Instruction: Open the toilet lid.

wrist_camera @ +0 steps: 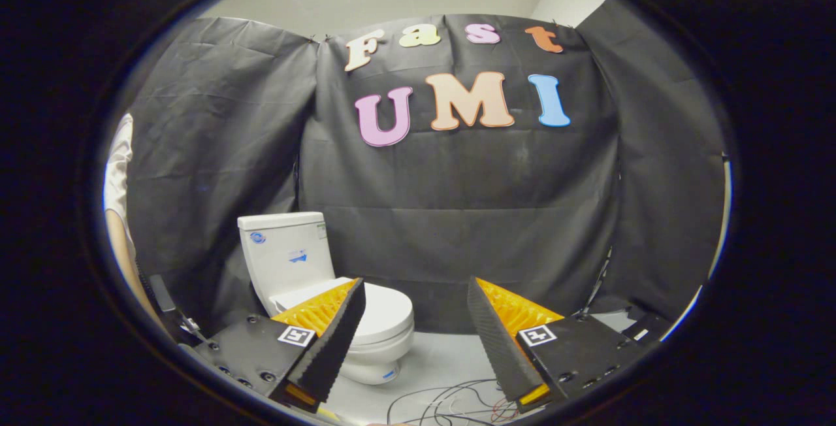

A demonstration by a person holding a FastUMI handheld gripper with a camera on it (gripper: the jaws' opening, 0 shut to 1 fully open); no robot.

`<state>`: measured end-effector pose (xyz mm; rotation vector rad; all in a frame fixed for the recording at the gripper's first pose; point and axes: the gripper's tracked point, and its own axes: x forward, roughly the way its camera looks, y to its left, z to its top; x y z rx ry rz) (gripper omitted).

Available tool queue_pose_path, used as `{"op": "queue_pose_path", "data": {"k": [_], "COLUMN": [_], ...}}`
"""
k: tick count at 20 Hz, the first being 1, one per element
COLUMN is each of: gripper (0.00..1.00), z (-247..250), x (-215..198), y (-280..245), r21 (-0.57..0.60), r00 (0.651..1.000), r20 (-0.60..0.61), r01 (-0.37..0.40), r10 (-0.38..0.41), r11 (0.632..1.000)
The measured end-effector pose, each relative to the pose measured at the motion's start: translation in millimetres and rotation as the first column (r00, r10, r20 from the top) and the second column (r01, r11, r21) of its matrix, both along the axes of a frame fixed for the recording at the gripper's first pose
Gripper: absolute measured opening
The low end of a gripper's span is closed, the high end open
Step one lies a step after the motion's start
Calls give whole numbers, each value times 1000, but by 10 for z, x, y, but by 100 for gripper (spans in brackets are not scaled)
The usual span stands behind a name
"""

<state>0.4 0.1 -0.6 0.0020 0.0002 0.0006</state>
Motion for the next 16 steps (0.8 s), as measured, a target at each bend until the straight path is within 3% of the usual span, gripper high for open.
{"op": "queue_pose_path", "data": {"k": [11,16], "gripper": [97,97], "z": [-15,-118], "x": [26,310], "y": [6,49], "r21": [4,-3], "r00": [1000,998], "r20": [4,-58], "r01": [2,-8], "r10": [-2,8], "r11": [1000,1000]}}
